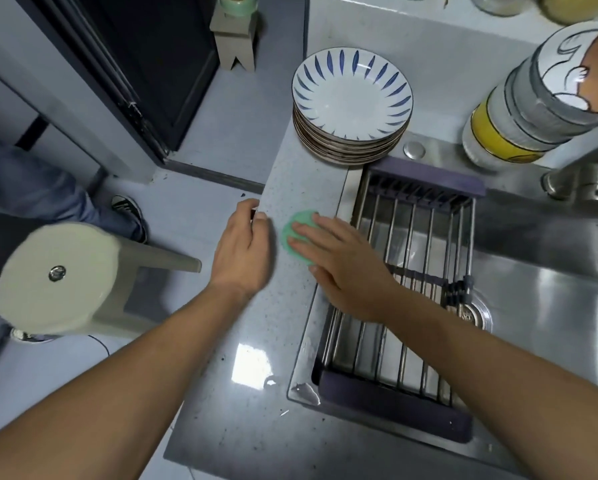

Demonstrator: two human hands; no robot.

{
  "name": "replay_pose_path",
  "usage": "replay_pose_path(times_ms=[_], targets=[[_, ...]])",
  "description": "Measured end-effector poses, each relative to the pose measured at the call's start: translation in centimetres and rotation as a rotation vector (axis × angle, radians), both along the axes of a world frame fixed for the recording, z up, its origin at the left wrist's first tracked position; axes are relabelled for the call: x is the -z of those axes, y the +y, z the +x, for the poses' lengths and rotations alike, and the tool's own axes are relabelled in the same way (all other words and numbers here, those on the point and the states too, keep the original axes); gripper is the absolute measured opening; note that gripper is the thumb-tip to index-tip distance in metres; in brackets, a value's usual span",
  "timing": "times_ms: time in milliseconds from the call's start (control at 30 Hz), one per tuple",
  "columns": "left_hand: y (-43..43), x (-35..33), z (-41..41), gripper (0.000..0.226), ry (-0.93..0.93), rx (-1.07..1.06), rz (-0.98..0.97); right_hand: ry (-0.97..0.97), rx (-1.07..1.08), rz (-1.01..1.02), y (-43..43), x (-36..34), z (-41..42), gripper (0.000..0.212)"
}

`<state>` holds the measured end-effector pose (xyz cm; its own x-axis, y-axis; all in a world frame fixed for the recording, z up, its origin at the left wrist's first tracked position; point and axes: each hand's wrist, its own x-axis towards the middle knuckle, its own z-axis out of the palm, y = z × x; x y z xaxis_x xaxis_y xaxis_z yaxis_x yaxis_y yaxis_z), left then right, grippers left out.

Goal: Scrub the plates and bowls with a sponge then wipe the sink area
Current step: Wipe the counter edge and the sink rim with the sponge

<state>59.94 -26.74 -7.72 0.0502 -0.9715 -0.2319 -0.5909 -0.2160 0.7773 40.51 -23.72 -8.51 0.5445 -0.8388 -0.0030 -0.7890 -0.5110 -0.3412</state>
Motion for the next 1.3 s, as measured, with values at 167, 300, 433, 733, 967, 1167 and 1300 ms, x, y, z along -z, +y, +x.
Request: replay_pose_path(times_ms=[167,300,433,733,967,1167,1300], targets=[[0.2,-0.1,0.2,0.032,0.013,0.002,0.012,-0.010,-0.102,0.036,1.9,-0.2,-1.5,0.053],[0.1,-0.1,0.1,0.032,0.031,0.002,0.021,0.087,0.159,0.003,-3.6,-0.5,1.2,0.056],[0.1,-0.1,0.5,0.031,0.087,-0.009,0.007,0.089,0.222,-0.015,-4.3,-0.2,4.9,0.058],[0.1,-0.7,0.9,0.043,0.224,-0.021,0.077,0.269,0.381,-0.022,-4.1,-1.2,3.7,0.059],[-0.3,-0.4,1.2,0.044,0.322,-0.041,0.050,0.252,0.345,-0.017,-6.9,-0.6,5.6,0.065],[-0.5,-0.6,1.4,0.036,0.414,-0.046,0.051,0.251,0.171,0.050,-1.0,-0.9,4.2,0.068],[-0.6,-0.3,1.4,0.039,0.413,-0.018,0.038,0.250,0.267,0.033,-2.8,-0.7,3.6,0.060]])
